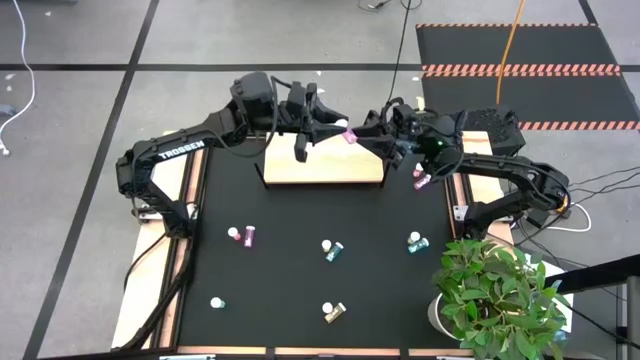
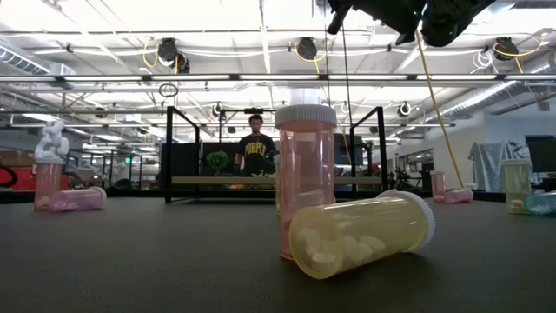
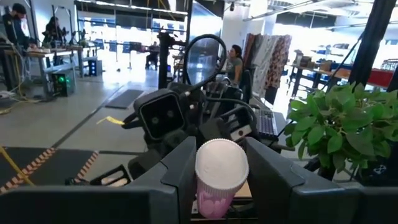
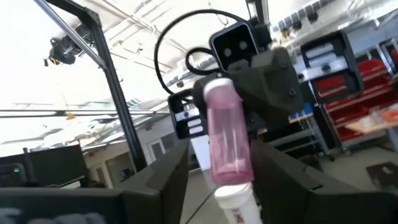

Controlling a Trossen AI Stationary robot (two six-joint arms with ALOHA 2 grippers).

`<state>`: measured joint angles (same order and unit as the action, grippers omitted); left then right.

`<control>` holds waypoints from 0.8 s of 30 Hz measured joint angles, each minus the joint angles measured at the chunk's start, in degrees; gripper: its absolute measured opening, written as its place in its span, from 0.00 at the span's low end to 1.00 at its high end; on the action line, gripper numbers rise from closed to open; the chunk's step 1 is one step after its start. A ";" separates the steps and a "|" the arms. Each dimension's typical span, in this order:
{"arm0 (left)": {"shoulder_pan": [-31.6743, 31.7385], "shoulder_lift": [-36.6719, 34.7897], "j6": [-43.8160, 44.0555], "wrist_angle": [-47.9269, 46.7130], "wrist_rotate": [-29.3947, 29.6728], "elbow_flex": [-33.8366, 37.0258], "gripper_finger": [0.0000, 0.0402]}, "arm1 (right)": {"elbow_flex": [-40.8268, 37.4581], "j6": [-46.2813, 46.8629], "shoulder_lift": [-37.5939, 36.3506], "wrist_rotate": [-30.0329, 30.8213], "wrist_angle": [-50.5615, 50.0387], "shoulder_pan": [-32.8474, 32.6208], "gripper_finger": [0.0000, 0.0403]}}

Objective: Pick and place medicine bottles onto shelf by color
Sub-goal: Put the top left pink pill bottle on the shelf

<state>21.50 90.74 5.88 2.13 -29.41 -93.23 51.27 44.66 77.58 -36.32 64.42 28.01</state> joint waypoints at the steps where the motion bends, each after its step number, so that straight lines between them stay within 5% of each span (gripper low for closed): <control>1: -0.02 0.00 -0.21 0.02 0.34 0.00 0.30 | 0.00 0.43 0.00 -0.02 -0.04 0.00 0.37; 8: -0.61 0.02 -1.31 0.83 1.31 0.02 0.30 | 0.00 0.43 0.00 0.62 -0.81 0.00 0.33; 19: -1.16 0.02 -2.28 1.13 1.92 0.02 0.30 | 0.00 -0.50 0.02 1.46 -1.27 -0.07 0.43; 24: -1.34 0.17 -4.36 -0.29 2.65 0.02 0.30 | 0.00 -0.37 0.02 0.07 -1.45 -0.20 0.38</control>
<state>20.15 90.91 1.52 1.83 -26.76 -93.21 51.27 44.30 77.60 -36.25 62.98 27.81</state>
